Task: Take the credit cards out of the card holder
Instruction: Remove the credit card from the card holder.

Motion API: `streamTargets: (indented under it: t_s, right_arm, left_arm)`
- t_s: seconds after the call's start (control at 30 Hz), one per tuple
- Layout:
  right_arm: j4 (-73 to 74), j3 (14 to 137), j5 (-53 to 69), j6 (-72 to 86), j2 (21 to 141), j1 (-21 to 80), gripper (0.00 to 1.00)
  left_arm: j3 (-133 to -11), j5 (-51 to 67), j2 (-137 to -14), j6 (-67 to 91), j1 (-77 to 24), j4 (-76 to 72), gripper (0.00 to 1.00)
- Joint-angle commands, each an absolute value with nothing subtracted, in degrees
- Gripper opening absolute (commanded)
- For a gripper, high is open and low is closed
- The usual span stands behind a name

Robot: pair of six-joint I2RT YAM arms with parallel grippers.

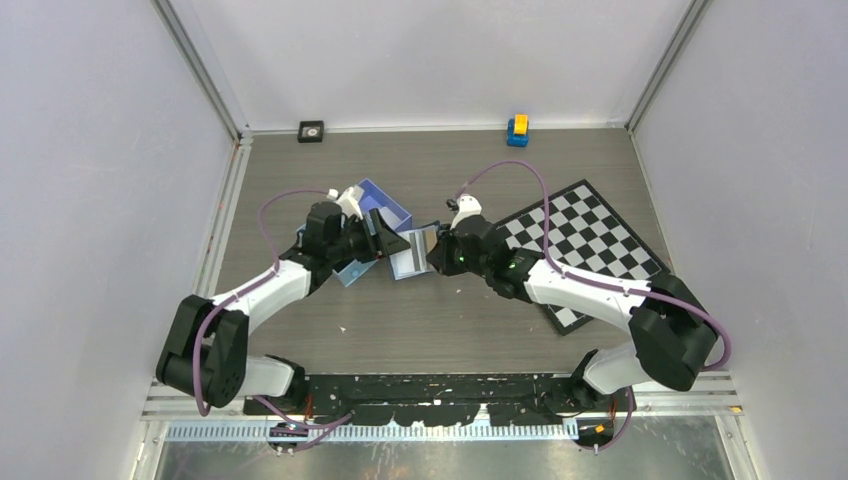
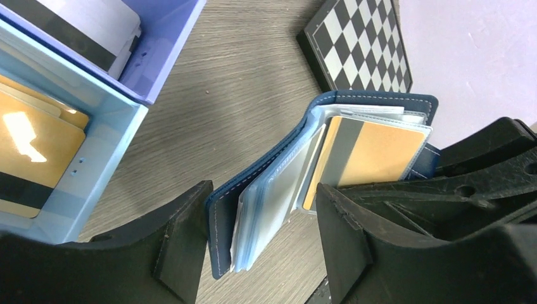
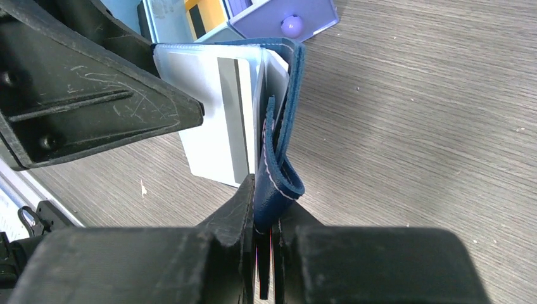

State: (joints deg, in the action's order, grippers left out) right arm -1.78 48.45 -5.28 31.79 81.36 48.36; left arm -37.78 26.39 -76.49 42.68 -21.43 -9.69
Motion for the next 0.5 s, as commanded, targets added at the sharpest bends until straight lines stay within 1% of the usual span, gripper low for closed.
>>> streamTargets:
  t_s: [0.0, 0.03, 0.07, 0.17, 0.3, 0.43, 0.47]
  right_arm:
    - [-6.27, 50.79, -3.84, 31.76, 78.82, 48.56, 0.0]
    - [-6.88, 50.54, -2.71, 32.11, 78.68, 48.3, 0.0]
    - [-7.65, 50.11, -1.39, 32.58, 78.6, 47.83, 0.0]
    - [-10.55, 48.61, 4.08, 35.09, 78.4, 45.05, 0.0]
    - [-16.32, 45.93, 11.57, 39.29, 78.52, 40.96, 0.0]
    - [-19.51, 44.42, 14.79, 42.0, 79.49, 38.39, 0.01]
    - [-19.62, 44.17, 14.8, 42.54, 79.72, 37.78, 0.05]
  left_arm:
    - [-37.02, 31.53, -75.17, 44.82, -21.01, -17.47, 0.61]
    - [-37.03, 31.99, -75.25, 44.82, -21.01, -17.94, 0.61]
    - [-36.89, 32.35, -75.27, 44.82, -21.01, -18.28, 0.58]
    - [-36.21, 32.75, -74.74, 44.99, -20.43, -19.42, 0.43]
    - [-34.77, 33.32, -72.92, 45.9, -18.99, -21.21, 0.18]
    - [-34.36, 33.19, -71.55, 45.93, -18.56, -21.29, 0.0]
    - [-34.24, 33.14, -71.32, 45.93, -18.55, -21.27, 0.0]
